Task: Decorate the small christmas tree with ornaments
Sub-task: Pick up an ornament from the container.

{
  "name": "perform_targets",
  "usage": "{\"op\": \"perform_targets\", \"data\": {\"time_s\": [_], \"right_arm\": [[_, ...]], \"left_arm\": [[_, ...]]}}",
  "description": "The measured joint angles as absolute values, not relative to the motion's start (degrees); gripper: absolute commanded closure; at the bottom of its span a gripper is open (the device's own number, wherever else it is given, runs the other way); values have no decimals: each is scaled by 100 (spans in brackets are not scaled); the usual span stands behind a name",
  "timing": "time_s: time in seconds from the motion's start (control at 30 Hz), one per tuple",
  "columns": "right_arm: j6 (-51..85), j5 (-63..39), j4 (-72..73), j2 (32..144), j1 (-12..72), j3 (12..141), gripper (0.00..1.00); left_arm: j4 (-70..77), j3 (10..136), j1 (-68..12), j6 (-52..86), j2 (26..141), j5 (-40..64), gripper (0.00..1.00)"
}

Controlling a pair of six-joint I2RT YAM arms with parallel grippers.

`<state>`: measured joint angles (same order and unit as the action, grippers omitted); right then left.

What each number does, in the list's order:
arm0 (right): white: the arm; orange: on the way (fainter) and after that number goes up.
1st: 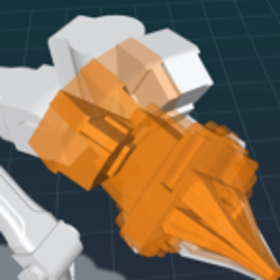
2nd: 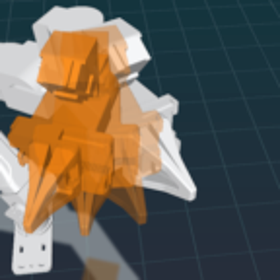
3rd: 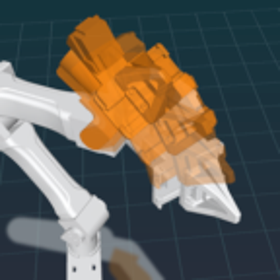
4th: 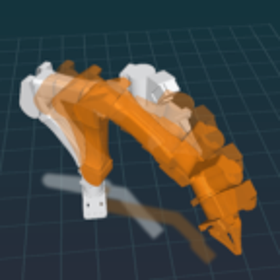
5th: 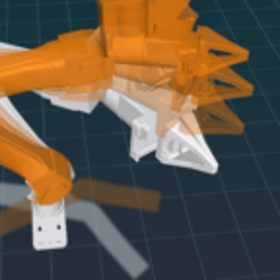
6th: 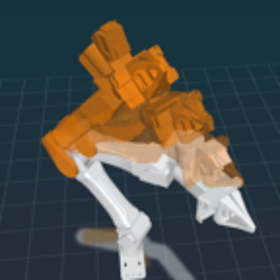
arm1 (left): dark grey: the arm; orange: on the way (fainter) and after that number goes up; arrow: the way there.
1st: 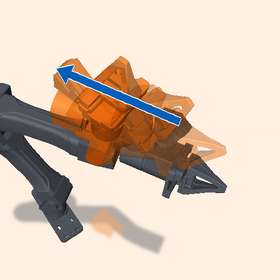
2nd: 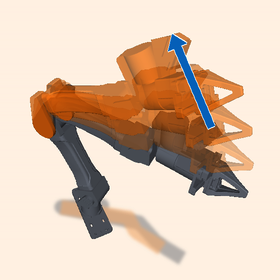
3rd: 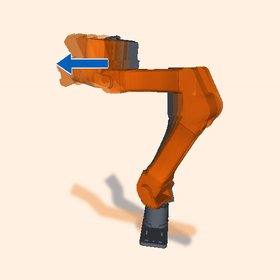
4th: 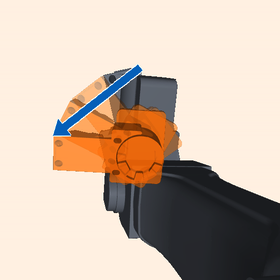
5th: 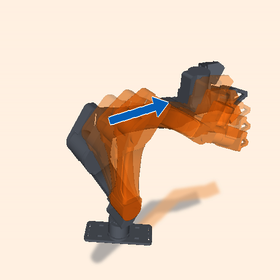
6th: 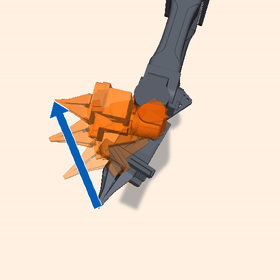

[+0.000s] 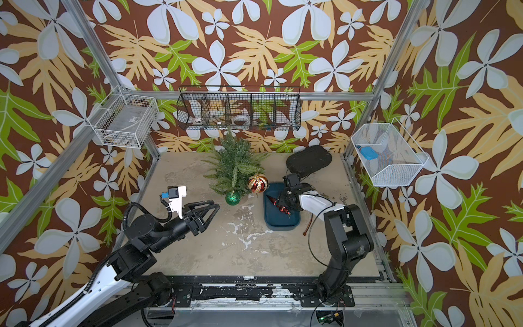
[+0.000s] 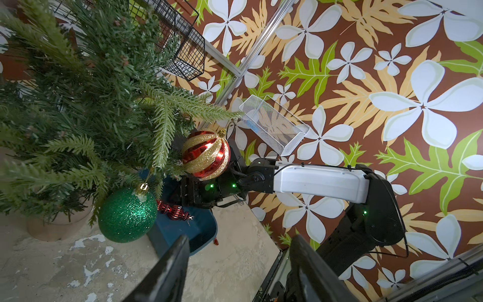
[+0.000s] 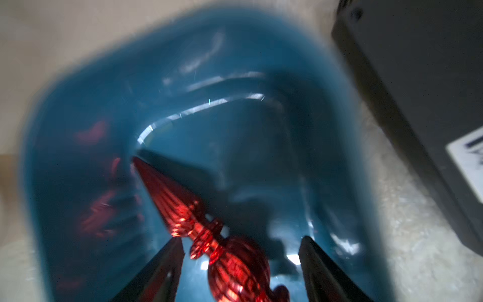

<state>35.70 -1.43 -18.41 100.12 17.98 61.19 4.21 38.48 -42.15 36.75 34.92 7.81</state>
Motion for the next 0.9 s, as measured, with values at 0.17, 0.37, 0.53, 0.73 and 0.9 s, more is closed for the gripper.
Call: {"op": "perform_targets", "data": {"time_s": [0.17, 0.37, 0.53, 0.73, 0.9], "right_arm": [[3308, -150, -1870, 10178, 1881, 6108, 32], [3111, -141, -1933, 10095, 2178, 6134, 36], [3046, -3, -1977, 10294, 2211, 6128, 43], [2932, 139, -1918, 10396, 2279, 6141, 59], [2910, 137, -1868, 10381, 2274, 6134, 69]], "left_arm": [[364, 3795, -4215, 3634, 3485, 740, 36], [355, 3723, -4215, 3621, 3476, 666, 37], [357, 3721, -4215, 3627, 3483, 663, 37], [364, 3682, -4215, 3688, 3426, 650, 37], [364, 3669, -4215, 3730, 3406, 644, 37]]}}
